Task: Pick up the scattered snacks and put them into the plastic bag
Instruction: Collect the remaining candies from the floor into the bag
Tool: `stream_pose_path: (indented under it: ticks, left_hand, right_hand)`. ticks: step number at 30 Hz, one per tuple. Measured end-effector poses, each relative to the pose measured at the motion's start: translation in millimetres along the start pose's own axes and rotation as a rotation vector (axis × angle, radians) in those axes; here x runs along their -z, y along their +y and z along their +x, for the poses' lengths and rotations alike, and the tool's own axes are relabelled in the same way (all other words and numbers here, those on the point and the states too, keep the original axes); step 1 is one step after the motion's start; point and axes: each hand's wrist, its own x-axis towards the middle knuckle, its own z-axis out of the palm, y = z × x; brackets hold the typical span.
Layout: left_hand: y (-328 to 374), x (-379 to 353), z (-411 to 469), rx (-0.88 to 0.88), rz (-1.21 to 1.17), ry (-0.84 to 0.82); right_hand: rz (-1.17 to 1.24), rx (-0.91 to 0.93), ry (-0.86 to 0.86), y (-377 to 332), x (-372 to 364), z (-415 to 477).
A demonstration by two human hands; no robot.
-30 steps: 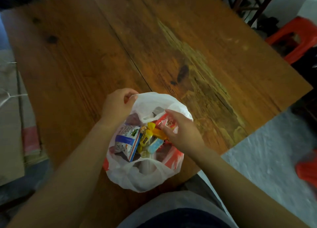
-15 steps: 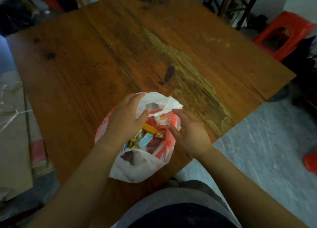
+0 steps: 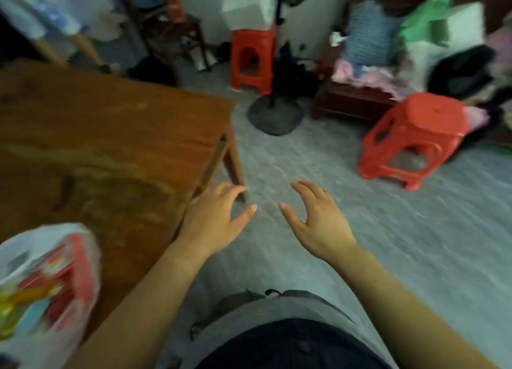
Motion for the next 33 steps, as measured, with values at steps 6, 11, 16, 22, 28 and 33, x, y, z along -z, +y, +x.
stream_pose_path:
  ticks: [6, 11, 16, 22, 28, 33]
  left_hand:
    - [175, -52, 93, -0.353, -0.034, -0.096]
    - [296, -87, 146, -0.611, -0.041, -0.167]
    - [391, -116, 192, -0.814, -0.016, -0.243]
    - [519, -149, 275, -1.08, 0.048, -0.297]
    - [668, -183, 317, -1.347, 0.063, -0.372]
    - [758, -225, 275, -1.578, 0.083, -0.531]
  right_hand:
    - [-0.021, -0.353, 0.263, 139, 101, -57]
    - [-0.018, -0.608, 0.429, 215, 157, -99]
    - [-0.005, -0.779, 0.523, 277, 194, -108]
    - [-0.019, -0.973, 0.619, 364, 255, -100]
    - [0.005, -1.207, 0.799, 433, 314, -123]
    - [0.067, -1.44, 0.961, 458, 320, -179]
